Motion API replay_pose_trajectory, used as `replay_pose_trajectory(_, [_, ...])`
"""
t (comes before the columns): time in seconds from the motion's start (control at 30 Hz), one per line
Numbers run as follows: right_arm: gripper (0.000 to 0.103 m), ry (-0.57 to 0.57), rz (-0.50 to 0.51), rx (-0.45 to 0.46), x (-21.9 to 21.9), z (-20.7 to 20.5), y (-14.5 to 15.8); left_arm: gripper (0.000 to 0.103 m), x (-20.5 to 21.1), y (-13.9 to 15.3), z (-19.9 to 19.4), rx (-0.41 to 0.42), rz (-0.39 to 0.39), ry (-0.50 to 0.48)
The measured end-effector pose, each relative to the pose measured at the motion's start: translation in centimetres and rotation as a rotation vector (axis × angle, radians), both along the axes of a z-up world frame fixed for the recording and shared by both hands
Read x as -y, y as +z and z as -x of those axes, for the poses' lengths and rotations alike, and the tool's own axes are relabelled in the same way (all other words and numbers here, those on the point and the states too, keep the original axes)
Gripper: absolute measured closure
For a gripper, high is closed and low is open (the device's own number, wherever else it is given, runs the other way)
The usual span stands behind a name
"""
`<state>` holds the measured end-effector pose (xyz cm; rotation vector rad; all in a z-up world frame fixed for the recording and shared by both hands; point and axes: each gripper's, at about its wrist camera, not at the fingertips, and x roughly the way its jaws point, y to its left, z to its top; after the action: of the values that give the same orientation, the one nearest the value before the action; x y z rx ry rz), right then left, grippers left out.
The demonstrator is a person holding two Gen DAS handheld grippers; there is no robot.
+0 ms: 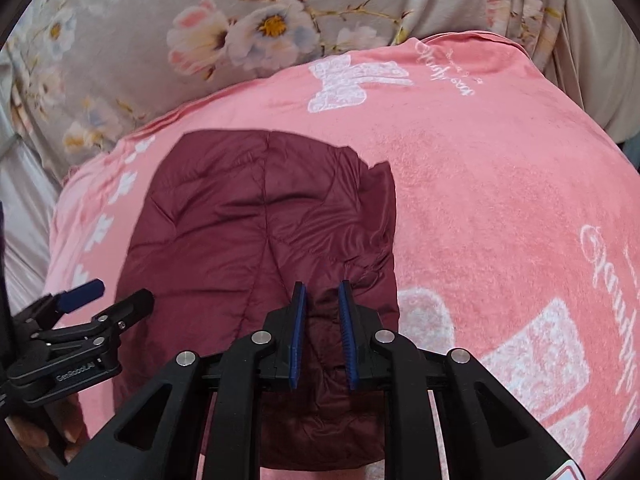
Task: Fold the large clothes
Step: 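Grasp the folded maroon jacket bundle with the left tool while the right tool grasps its edge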
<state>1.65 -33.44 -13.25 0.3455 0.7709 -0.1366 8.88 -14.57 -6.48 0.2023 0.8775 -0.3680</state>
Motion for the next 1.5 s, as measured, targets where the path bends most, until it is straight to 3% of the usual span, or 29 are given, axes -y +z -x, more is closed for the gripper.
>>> replay_pose_trajectory(0.33, [0.09, -0.005, -0.015, -0.05, 0.0, -0.6, -3.2, 0.013, 0.2, -2.4, 0.1, -0.047, -0.027, 0.002])
replay_pose_trajectory(0.53, [0.09, -0.007, -0.018, -0.051, -0.2, -0.7, -4.4, 0.013, 1.0, -3.2, 0.4, -0.015, -0.077, -0.003])
replay_pose_trajectory(1.07, [0.09, -0.004, 0.007, -0.029, -0.4, -0.8, -5.2, 0.012, 1.6, -4.3, 0.4, 0.013, -0.117, 0.003])
replay_pose_trajectory(1.3, [0.09, -0.009, -0.028, -0.009, 0.0, -0.5, -5.0, 0.011, 1.8, -4.5, 0.4, 0.019, -0.122, 0.009])
replay_pose_trajectory(1.37, [0.085, -0.029, -0.057, 0.022, 0.5, 0.5, -3.8, 0.011, 1.5, -4.2, 0.3, 0.005, -0.098, 0.011])
replay_pose_trajectory(1.4, [0.076, -0.045, -0.063, 0.049, 0.8, 1.2, -3.2, 0.011, 1.0, -3.8, 0.0, -0.013, -0.067, 0.012])
replay_pose_trajectory(1.43, [0.06, -0.062, -0.066, 0.066, 1.2, 1.6, -2.8, 0.011, 0.6, -3.5, -0.3, -0.026, -0.042, 0.018])
replay_pose_trajectory(1.5, [0.045, -0.082, -0.082, 0.084, 2.0, 2.2, -2.3, 0.012, -1.2, -2.8, -1.4, -0.07, 0.043, 0.066])
